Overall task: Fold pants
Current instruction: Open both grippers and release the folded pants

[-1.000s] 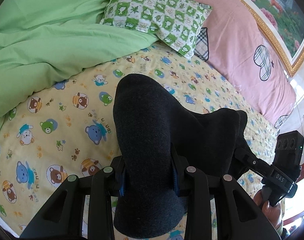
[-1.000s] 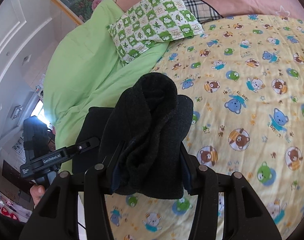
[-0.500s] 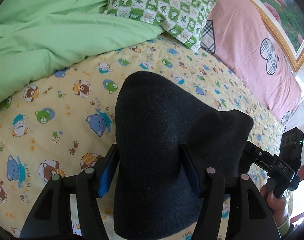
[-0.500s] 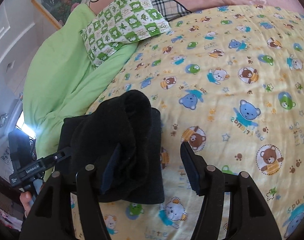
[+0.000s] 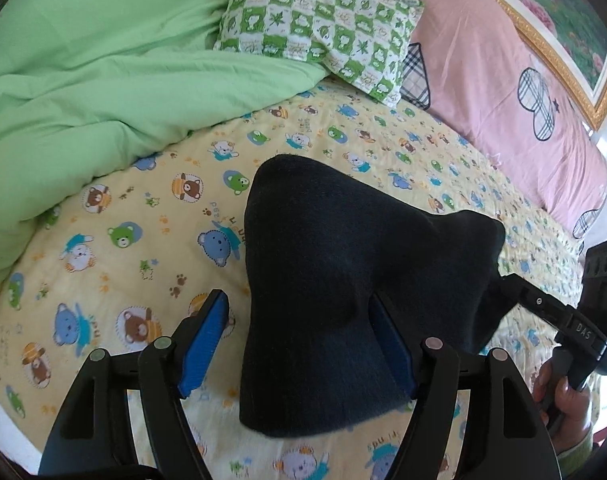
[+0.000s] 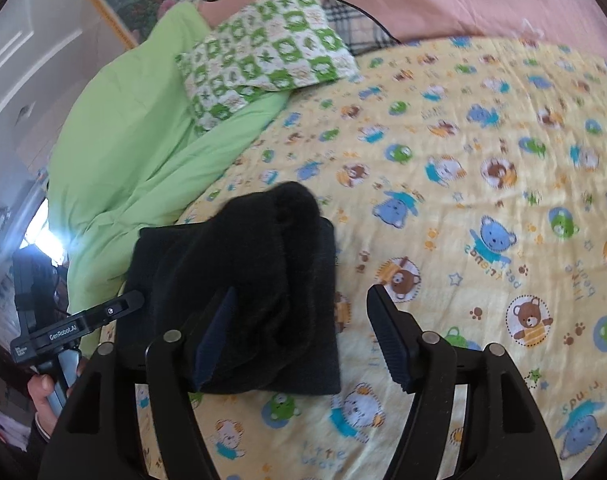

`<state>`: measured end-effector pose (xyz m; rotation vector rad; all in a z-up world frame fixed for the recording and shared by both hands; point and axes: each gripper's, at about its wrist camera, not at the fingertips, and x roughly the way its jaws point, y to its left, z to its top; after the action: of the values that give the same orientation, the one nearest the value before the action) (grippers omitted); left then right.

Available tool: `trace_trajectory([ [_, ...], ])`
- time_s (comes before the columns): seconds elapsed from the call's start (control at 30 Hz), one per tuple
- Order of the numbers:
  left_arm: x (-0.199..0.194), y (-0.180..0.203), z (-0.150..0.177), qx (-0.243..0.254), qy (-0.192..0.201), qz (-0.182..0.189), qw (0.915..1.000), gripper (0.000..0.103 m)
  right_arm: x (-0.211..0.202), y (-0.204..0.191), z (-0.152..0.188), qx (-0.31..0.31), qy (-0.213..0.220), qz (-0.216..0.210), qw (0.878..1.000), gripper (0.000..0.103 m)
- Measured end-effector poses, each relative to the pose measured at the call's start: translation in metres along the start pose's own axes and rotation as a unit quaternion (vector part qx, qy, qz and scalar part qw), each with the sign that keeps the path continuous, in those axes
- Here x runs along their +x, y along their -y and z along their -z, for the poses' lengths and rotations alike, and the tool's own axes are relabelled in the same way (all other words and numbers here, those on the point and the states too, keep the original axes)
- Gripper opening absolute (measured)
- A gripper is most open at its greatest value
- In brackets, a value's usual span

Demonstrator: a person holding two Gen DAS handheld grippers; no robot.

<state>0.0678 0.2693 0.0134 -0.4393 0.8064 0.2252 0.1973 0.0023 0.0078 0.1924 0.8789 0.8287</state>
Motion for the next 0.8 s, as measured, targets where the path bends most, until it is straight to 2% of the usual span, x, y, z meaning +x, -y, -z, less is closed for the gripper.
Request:
trace_trajectory([
  [0.13, -0.016, 0.008, 0.008, 0.022, 0.013, -0.016, 0.9996, 0.077, -0.013, -0.018, 0.000, -0.040, 0.007, 0.007, 0.999, 0.080],
  [0.3, -0.029, 0.019, 0.018, 0.046, 0.017, -0.030, 0.9983, 0.079, -0.030, -0.040, 0.005, -0.087, 0.016, 0.012, 0.996, 0.087],
  [0.47, -0.039, 0.027, 0.030, 0.071, 0.021, -0.046, 0.9962, 0.080, -0.036, -0.058, 0.016, -0.129, 0.021, 0.017, 0.991, 0.090],
  [0.6, -0.043, 0.031, 0.035, 0.089, 0.023, -0.069, 0.9934, 0.081, -0.036, -0.066, 0.023, -0.143, 0.024, 0.010, 0.989, 0.097],
  [0.8, -0.049, 0.030, 0.040, 0.092, 0.025, -0.098, 0.9906, 0.082, -0.036, -0.075, 0.030, -0.161, 0.023, 0.010, 0.987, 0.097],
])
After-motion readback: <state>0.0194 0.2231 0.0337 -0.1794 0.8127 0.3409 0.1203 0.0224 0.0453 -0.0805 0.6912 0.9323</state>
